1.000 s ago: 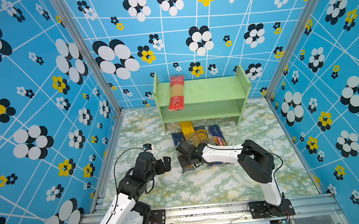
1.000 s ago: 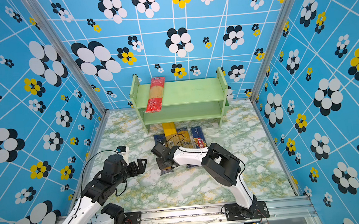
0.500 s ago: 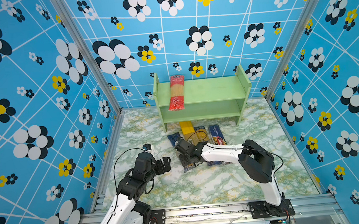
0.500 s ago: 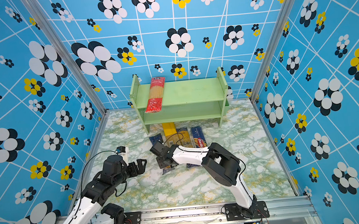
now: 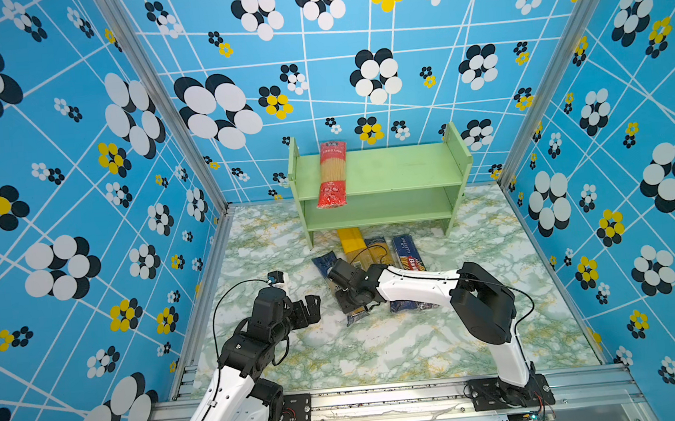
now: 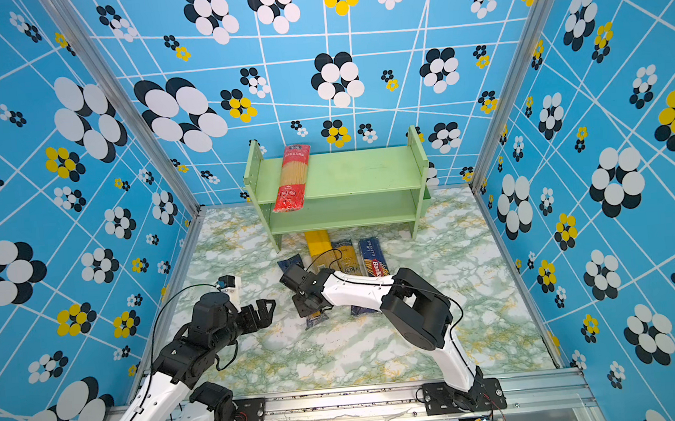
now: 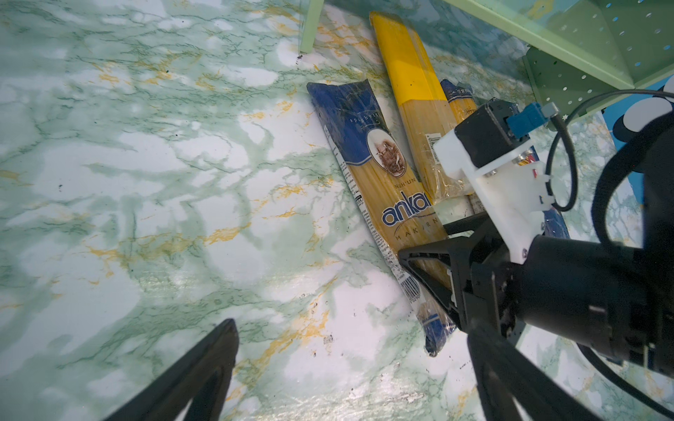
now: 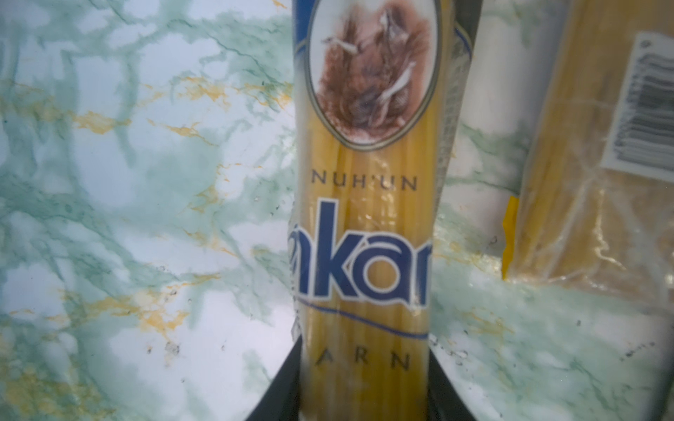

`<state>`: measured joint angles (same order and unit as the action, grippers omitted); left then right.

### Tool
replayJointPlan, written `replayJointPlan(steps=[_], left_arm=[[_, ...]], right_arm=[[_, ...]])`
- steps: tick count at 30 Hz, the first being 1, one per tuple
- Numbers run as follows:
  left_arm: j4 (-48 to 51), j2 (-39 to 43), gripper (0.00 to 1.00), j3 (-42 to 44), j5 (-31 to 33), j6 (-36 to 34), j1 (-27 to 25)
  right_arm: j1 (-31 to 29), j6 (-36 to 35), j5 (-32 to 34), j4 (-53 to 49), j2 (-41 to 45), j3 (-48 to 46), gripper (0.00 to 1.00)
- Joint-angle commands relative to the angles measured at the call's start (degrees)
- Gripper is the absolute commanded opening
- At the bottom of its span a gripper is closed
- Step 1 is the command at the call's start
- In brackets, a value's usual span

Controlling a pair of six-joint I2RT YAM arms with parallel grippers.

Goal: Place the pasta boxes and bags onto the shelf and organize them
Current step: 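Lower the right gripper and close it around the blue Ankara bag, then lift the Ankara bag upright with the right gripper and swing it toward the shelf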

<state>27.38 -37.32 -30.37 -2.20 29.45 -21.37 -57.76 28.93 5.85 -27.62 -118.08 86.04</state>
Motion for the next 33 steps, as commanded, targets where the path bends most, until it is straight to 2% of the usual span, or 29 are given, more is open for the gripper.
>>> replayJointPlan(steps=[1, 5, 18, 33], left_arm=[[-0.27, -0.12, 0.99, 0.75, -0.71, 0.40, 0.53], [-0.27, -0.12, 0.99, 0.76, -0.59, 0.30, 0.69], [0.80, 0.53, 0.99, 0.44, -0.52, 0.26, 0.92], [0.85, 0.58, 0.99, 0.32, -0.31, 0.35, 1.06]], right_arm=[[-1.02, -1.29, -3.89, -2.36, 1.14, 3.04, 0.00], [-0.99, -1.58, -4.97, -2.17, 2.56, 3.41, 0.00], [-1.03, -3.72, -1.02, -10.32, 3.27, 8.78, 0.00], [-1.00, -6.86, -2.87, -14.34, 4.43, 11.90, 0.00]])
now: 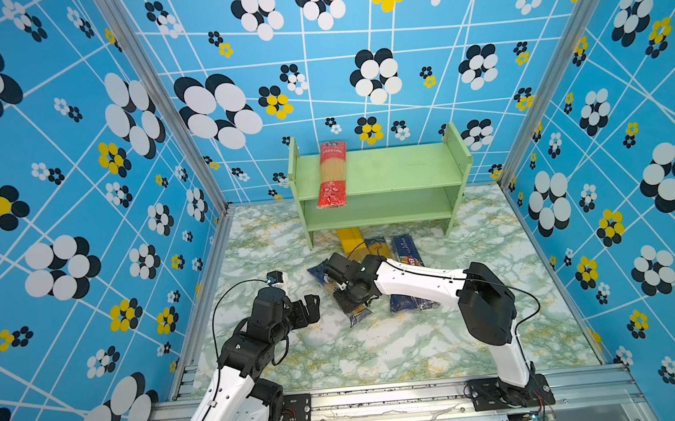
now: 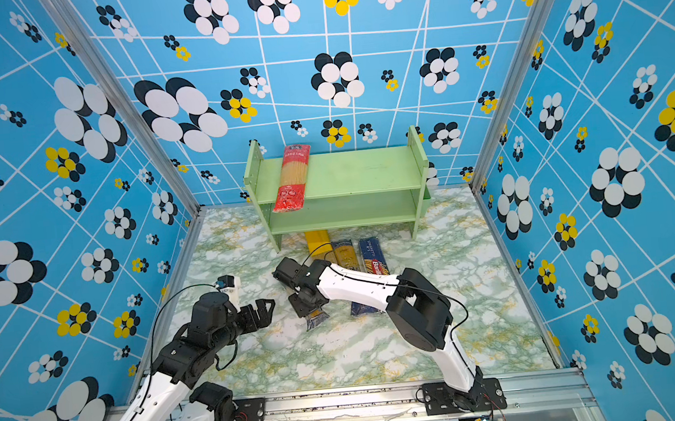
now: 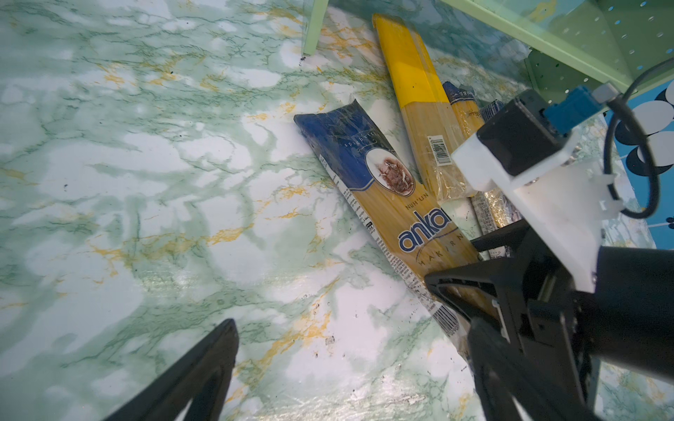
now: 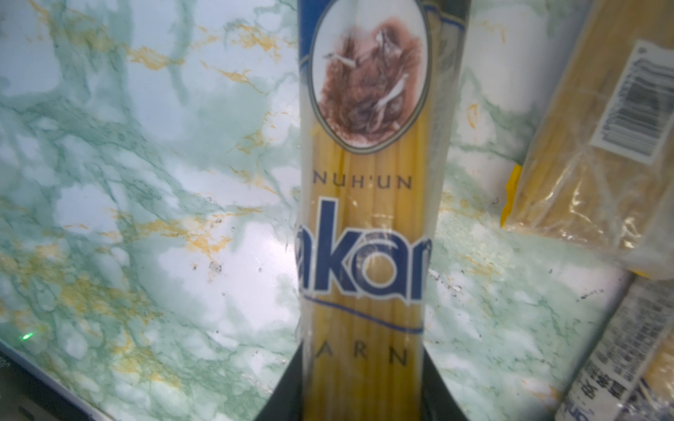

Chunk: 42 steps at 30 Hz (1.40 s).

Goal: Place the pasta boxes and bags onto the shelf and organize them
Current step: 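Lift the Ankara bag upright with the right gripper and swing it toward the shelf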

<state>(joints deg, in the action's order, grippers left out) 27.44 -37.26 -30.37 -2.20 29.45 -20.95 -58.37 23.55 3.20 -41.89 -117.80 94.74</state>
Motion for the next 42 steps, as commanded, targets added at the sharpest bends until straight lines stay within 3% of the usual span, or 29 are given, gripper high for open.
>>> replayJointPlan(steps=[1, 42], left_arm=[[0.80, 0.53, 0.99, 0.34, -0.36, 0.37, 0.65], [-0.54, -0.57, 0.99, 0.67, -1.27, 0.52, 1.35]], right_arm=[[-0.38, -1.78, -0.66, -0.28, 4.26, 3.45, 0.00], [1.68, -4.25, 0.81, -5.11, 13.35, 4.82, 0.00]])
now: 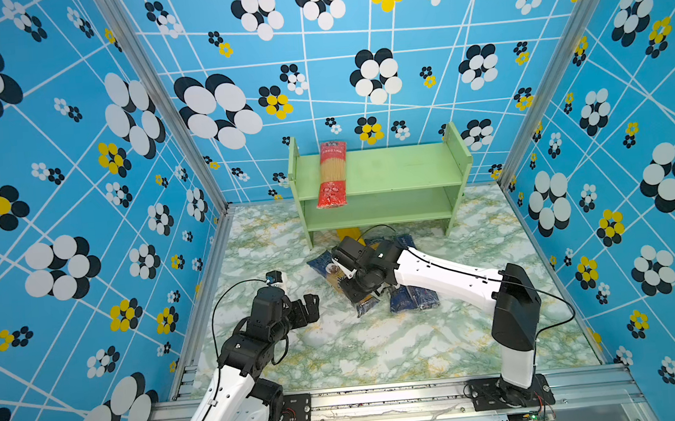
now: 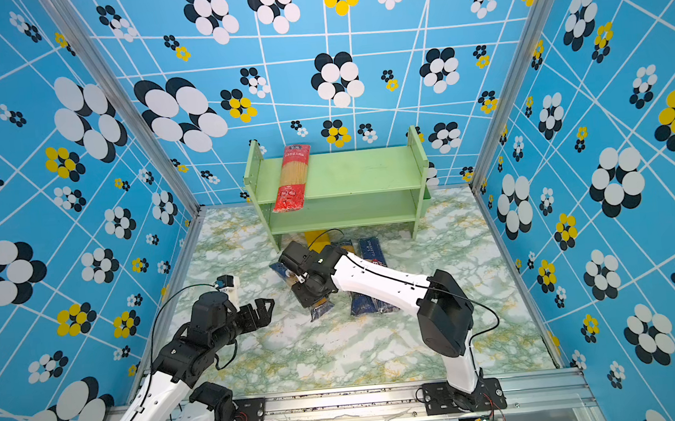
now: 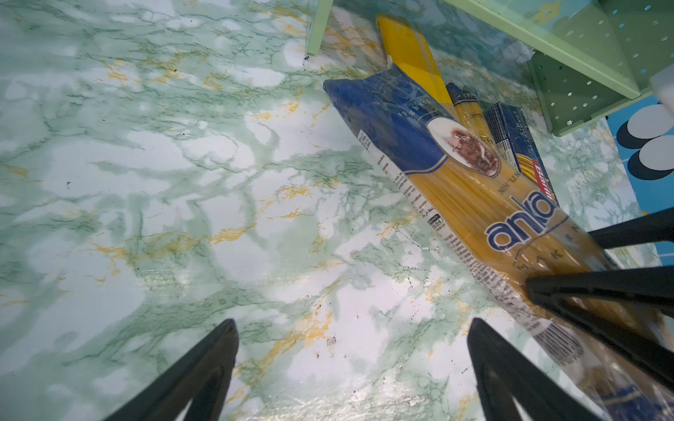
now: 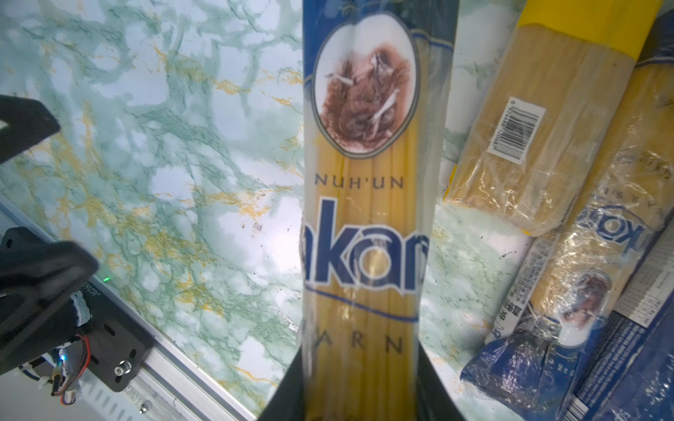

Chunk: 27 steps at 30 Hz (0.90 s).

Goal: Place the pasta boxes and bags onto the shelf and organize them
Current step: 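Lift the Ankara bag upright with the right gripper and swing it toward the shelf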

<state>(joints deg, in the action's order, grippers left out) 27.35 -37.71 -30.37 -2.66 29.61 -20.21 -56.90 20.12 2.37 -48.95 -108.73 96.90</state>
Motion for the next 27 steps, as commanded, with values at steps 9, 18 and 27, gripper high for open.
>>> replayJointPlan(steps=[9, 18, 27], left_arm=[[-0.59, 0.10, 0.99, 0.69, -0.85, 0.39, 0.69], [-1.52, -0.59, 0.99, 0.74, -1.40, 0.46, 0.73], [-3.31, -1.18, 0.99, 0.49, -2.48, 0.21, 0.72]], right_arm=[[0.48, -0.96, 4.81, 0.04, 7.52, 2.57, 0.00], [0.55, -0.38, 7.27, -3.18, 11.50, 2.41, 0.00], [0.59, 0.98, 9.60, -6.49, 17.97, -0.09, 0.00]])
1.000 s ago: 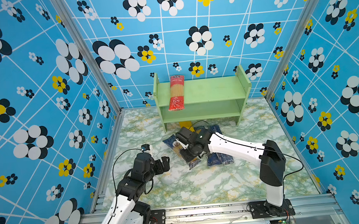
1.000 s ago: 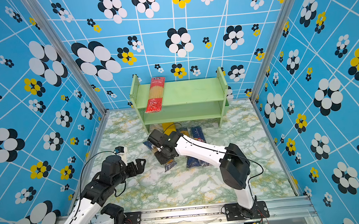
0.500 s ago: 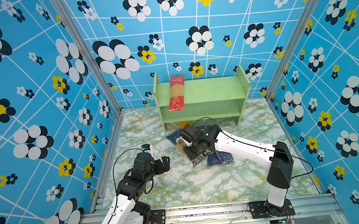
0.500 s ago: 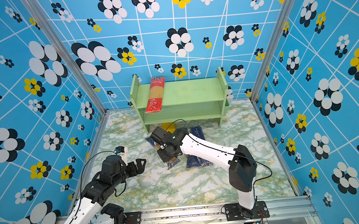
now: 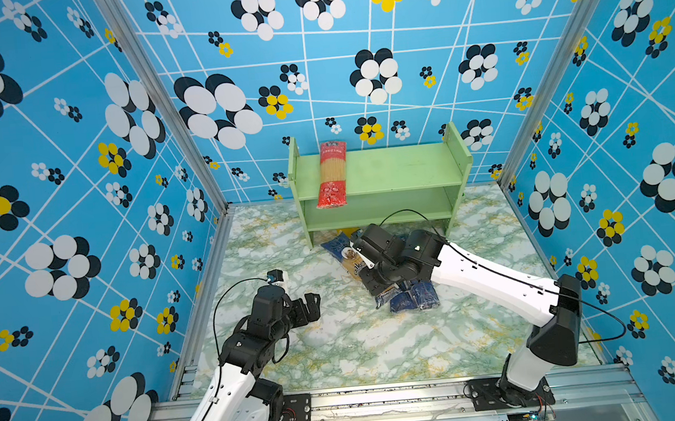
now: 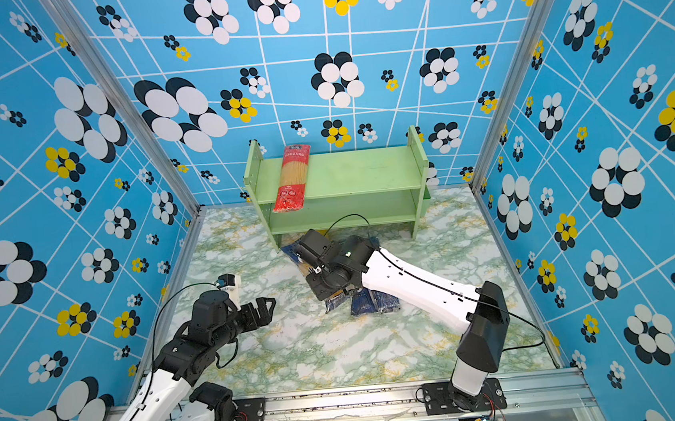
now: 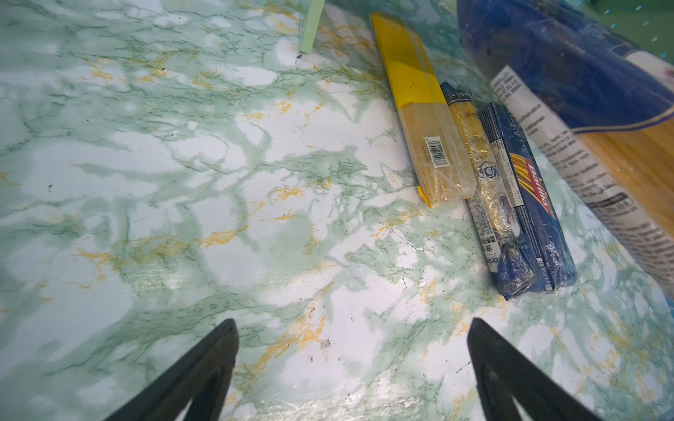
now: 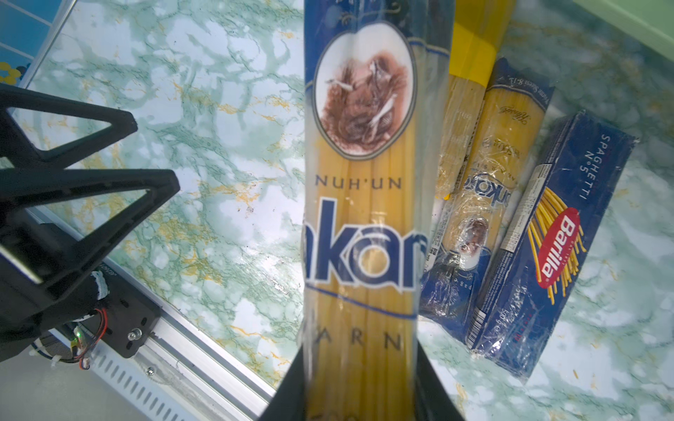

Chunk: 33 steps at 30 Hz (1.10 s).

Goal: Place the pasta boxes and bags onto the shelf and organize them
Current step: 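Lift the Ankara bag upright with the right gripper and swing it toward the shelf, then carry the Ankara bag over the shelf's upper tier with the right gripper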

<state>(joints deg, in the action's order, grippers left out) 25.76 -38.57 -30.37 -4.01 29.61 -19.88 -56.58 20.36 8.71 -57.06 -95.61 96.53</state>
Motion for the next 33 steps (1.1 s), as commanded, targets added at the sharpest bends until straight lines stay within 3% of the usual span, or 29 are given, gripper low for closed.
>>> replayJointPlan(steps=[1, 19, 33], left_arm=[[-1.97, -0.37, 0.99, 0.43, -1.33, 0.05, 0.37], [-5.54, -0.50, 0.99, 1.11, -3.20, 0.21, 0.49], [-5.63, -0.38, 0.99, 1.29, -3.25, 0.13, 0.53]], right_arm=[[0.26, 0.98, 3.63, 1.25, 5.82, -0.15, 0.00], [0.94, 4.47, 9.09, -3.98, 16.47, -1.62, 0.00], [3.99, 3.68, 12.27, -5.88, 17.85, 5.83, 0.00]])
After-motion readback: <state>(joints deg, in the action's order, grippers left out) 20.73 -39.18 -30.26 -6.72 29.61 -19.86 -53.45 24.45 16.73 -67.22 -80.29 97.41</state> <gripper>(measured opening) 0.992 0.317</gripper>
